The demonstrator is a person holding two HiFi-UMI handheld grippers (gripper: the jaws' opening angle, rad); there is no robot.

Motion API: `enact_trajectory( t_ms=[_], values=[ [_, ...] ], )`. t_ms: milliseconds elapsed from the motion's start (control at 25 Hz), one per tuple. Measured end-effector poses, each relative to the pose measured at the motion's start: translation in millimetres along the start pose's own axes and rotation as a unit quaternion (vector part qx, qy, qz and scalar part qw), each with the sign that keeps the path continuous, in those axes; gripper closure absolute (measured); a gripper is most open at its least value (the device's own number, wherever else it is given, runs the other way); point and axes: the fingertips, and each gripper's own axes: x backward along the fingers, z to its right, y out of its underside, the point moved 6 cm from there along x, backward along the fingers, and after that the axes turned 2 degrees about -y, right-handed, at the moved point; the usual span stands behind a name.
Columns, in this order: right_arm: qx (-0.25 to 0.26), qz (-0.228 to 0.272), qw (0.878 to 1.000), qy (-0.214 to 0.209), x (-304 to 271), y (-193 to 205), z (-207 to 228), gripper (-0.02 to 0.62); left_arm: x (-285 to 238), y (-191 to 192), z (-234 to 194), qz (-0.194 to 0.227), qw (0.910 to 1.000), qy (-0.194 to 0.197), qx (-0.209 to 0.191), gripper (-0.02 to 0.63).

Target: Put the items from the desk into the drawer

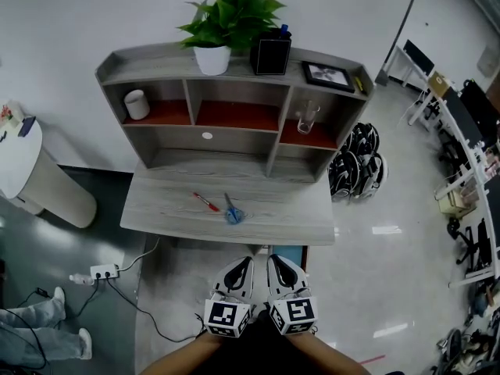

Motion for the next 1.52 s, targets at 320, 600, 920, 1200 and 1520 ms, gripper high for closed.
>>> enact_trajectory(
  t_ms=[320,600,920,1200,1520],
  values=[
    [0.012,-0.011,1.000,-0.009,-1,7,-26,0.568,23,4,-19,0.010,0.9996,-0.013,0.021,0.594],
    [0.013,-0.039,0.999,-0.034,-11,23,-50,0.568,48,18,-44,0.008,0.9984,-0.045,0.031,0.592],
    [0.003,-0.052,0.997,-0.050,-51,33,-44,0.566,39,37,-66,-0.009,0.9966,-0.078,0.025,0.592],
    [0.028,-0.110,0.992,-0.058,-120,54,-25,0.566,23,42,-93,-0.027,0.9952,-0.091,0.025,0.592],
    [0.019,-0.177,0.982,-0.069,-199,83,0,0.566,-14,47,-128,-0.049,0.9918,-0.112,0.037,0.593]
  ],
)
